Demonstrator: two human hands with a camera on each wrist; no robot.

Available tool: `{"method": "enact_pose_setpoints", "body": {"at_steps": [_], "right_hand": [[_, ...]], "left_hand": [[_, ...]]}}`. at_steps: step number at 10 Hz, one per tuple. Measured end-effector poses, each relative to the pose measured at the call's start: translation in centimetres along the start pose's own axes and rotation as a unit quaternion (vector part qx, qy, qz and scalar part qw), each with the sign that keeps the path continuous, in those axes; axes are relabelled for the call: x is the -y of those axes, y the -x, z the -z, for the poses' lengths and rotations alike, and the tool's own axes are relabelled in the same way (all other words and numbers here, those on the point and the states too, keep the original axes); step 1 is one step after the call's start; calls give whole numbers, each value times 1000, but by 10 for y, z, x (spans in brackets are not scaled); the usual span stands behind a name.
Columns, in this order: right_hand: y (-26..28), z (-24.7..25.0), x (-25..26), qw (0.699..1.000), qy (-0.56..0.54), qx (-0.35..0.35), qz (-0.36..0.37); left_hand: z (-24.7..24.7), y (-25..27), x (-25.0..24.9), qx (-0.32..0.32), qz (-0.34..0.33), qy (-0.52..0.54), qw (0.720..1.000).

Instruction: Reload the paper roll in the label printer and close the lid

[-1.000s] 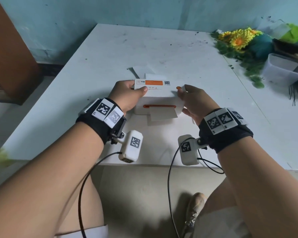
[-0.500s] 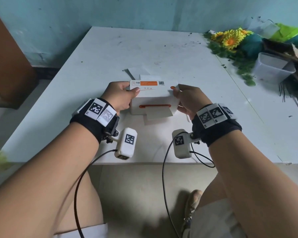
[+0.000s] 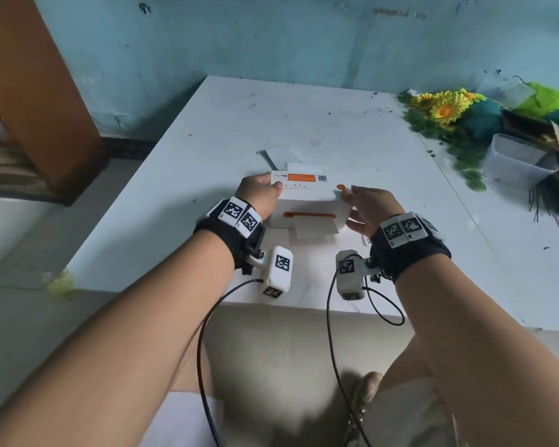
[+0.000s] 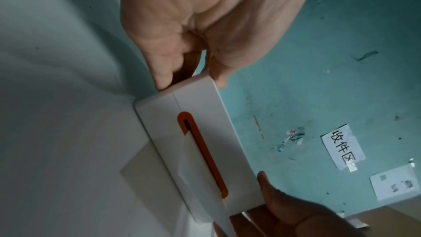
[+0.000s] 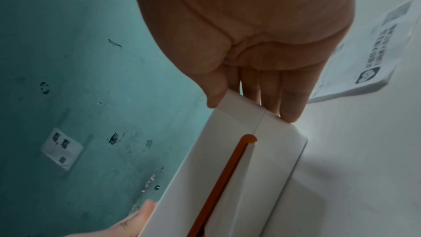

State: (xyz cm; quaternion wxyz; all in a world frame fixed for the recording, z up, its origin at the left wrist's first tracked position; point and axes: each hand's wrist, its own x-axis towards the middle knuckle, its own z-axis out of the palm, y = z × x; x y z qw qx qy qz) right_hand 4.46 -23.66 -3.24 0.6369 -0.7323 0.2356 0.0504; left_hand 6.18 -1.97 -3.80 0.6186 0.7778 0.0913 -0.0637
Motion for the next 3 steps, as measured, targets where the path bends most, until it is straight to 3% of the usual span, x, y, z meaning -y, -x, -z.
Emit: {"method": "enact_pose_setpoints", "body": {"at_steps": [1, 2, 3], "right_hand": [[4, 1, 8, 1000, 12, -10, -15], [1, -1, 12, 990, 136, -30, 11], [11, -3, 30, 966, 250, -47, 54]], "left_hand": [[-2, 7, -8, -9, -5, -38, 999], [4, 10, -15, -34, 4, -81, 996], [17, 9, -22, -45, 31, -194, 979]]}}
